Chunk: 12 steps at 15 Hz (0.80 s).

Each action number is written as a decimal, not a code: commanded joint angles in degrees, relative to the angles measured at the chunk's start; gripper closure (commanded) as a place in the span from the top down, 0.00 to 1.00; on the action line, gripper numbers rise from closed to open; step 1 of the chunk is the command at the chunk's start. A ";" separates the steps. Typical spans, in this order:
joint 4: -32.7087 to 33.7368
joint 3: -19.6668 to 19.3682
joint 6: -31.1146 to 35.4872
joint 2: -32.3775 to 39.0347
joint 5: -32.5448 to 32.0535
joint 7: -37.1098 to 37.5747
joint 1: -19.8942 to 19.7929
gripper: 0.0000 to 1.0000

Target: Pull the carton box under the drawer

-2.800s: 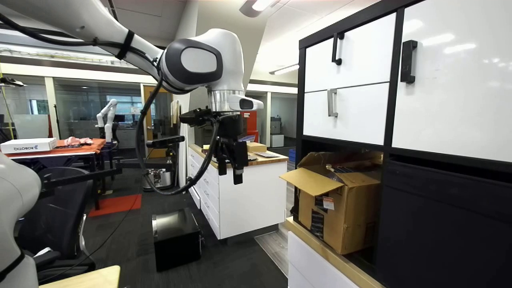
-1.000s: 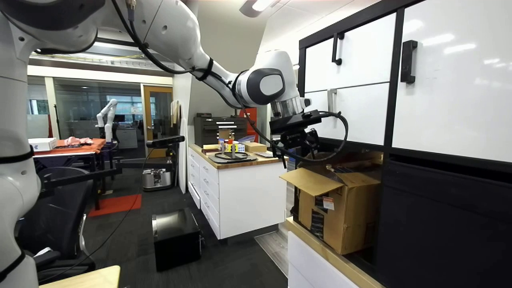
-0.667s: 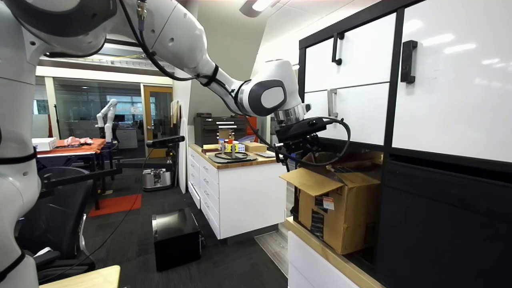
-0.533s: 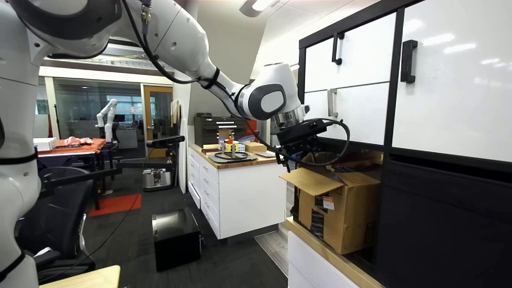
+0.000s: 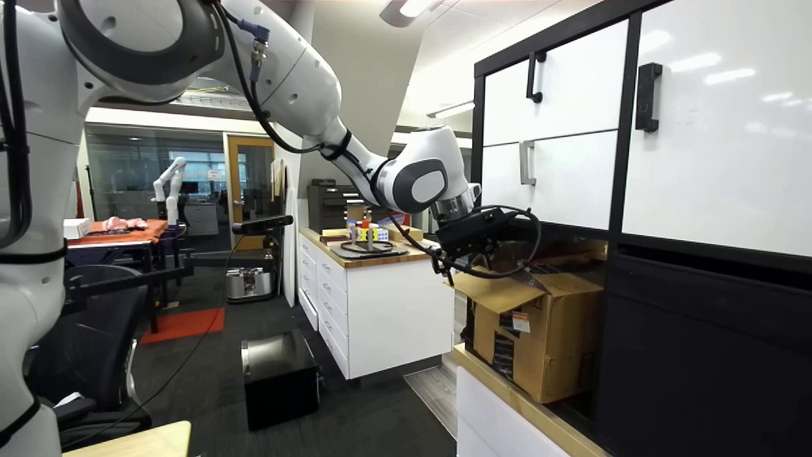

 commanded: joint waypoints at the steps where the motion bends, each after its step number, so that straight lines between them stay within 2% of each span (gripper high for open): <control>1: 1.58 0.97 1.90 3.17 -1.98 -0.83 -0.29 1.00; 5: 3.24 0.92 3.51 5.76 -5.42 0.66 0.21 1.00; 12: 3.10 -1.46 7.64 2.62 -16.35 5.48 1.54 1.00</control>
